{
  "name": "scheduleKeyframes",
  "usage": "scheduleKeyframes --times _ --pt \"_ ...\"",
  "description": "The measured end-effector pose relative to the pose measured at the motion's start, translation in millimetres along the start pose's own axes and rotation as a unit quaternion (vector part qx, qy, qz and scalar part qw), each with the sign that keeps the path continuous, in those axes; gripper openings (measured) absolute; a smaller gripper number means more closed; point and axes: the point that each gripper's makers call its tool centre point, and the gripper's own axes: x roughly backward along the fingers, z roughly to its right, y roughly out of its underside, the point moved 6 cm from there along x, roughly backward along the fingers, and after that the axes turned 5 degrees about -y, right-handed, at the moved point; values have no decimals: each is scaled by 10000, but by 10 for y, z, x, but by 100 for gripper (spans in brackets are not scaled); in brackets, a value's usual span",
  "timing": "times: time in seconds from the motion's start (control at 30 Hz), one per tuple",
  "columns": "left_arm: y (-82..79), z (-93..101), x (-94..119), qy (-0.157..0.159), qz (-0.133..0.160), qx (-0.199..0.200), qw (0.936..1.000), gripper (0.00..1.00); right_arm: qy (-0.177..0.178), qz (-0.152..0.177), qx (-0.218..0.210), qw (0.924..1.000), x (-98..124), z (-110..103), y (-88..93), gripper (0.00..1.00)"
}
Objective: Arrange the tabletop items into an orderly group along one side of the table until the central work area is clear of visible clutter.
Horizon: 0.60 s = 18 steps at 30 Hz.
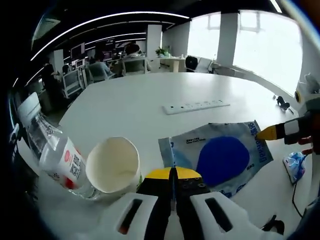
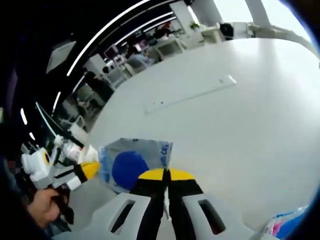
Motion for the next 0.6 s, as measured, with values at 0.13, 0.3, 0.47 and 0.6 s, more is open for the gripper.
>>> scheduleKeyframes --times 0.13,0.3,0.47,0.6 --pt "13 -7 -8 -24 -19 15 10000 0 -22 -44 22 10000 -33 -1 -1 0" --pt "13 -11 -30 -47 -24 28 10000 0 -19 -98 22 9999 -70 26 5 0" --pt "32 -8 -60 -82 -60 -17 9999 0 0 -152 -2 9999 -115 66 -5 0" --pt "67 6 -89 -96 -115 -92 9998 0 -1 -206 -38 9998 -151 85 -1 0"
